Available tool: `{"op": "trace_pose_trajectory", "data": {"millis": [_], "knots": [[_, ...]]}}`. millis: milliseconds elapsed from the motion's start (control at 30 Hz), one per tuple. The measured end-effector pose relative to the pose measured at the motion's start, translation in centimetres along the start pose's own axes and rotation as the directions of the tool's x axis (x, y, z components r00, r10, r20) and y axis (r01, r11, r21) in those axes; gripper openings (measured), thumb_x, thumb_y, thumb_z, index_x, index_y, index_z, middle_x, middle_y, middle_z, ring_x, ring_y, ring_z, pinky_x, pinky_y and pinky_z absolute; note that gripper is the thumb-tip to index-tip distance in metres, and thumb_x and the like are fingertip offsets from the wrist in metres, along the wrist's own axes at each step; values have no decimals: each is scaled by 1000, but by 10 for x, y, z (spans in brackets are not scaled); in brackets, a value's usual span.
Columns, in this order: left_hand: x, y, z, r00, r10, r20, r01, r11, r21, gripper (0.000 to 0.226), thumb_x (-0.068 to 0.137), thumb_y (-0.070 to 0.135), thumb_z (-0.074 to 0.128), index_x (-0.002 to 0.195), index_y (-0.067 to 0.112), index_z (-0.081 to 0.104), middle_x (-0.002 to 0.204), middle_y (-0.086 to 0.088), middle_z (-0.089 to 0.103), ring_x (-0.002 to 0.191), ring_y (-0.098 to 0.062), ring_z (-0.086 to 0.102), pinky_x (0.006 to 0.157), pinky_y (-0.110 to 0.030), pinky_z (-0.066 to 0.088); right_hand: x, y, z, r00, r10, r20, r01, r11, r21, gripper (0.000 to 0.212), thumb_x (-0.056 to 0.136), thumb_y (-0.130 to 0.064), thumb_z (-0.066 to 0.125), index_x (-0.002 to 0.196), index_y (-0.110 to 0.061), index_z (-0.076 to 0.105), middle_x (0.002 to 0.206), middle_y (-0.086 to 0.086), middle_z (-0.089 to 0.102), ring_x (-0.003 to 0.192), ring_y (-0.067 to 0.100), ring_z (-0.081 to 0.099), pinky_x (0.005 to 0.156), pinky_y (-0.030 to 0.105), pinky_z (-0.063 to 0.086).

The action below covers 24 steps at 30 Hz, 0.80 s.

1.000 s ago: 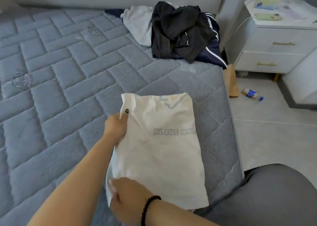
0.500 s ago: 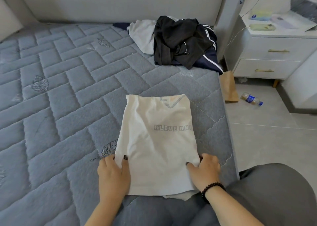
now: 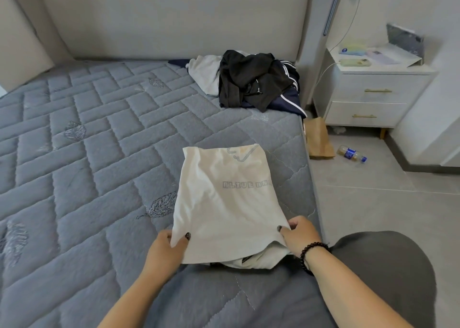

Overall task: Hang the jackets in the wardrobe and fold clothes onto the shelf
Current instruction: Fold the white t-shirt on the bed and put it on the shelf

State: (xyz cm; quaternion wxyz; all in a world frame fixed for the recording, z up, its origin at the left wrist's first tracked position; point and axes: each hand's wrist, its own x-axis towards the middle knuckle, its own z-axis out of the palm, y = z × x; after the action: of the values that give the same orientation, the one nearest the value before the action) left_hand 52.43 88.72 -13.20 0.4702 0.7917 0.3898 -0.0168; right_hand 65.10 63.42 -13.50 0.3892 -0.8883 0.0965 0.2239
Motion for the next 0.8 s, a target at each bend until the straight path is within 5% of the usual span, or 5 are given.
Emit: {"op": "trace_pose_trajectory", "data": {"millis": [167, 267, 433, 567, 800], "knots": [[-24, 5, -9, 994, -19, 105, 36, 987, -157, 41, 88, 31, 67, 122, 18, 48, 79, -10, 66, 40, -14, 49, 39, -24, 40, -15, 23, -29, 999, 23, 27, -28, 982, 188, 42, 82, -20, 73, 118, -13, 51, 111, 2, 56, 93, 19, 60, 77, 30, 51], [-28, 18, -17, 988, -20, 155, 71, 941, -330, 53, 89, 22, 67, 135, 24, 40, 73, -11, 64, 39, -15, 46, 38, -22, 38, -26, 24, -37, 997, -2, 75, -33, 889, 457, 45, 83, -9, 70, 122, -21, 52, 115, 3, 57, 83, 20, 66, 52, 25, 51], [-11, 54, -33, 982, 3, 191, 104, 830, -548, 20, 88, 14, 65, 105, 26, 64, 62, 0, 60, 40, -11, 45, 40, -20, 37, -28, 9, -43, 972, -72, 223, -120, 664, 738, 18, 88, 2, 58, 102, -6, 66, 69, 9, 68, 49, 14, 59, 39, 21, 42], [19, 81, -39, 963, -32, 269, 208, 726, -656, 17, 88, 8, 58, 75, 10, 69, 63, -4, 66, 46, -6, 61, 37, -12, 41, -14, -12, -56, 947, -115, 301, -204, 512, 835, 18, 91, 1, 54, 88, 5, 71, 76, 16, 70, 57, 15, 66, 45, 20, 53], [100, 131, -38, 931, -97, 352, 353, 484, -801, 30, 95, 5, 42, 87, 3, 71, 74, -3, 75, 63, -11, 73, 44, -14, 51, 46, -93, -69, 959, -99, 264, -145, 631, 762, 18, 95, -14, 51, 95, -4, 66, 88, 13, 75, 45, 12, 62, 37, 16, 45]]}}
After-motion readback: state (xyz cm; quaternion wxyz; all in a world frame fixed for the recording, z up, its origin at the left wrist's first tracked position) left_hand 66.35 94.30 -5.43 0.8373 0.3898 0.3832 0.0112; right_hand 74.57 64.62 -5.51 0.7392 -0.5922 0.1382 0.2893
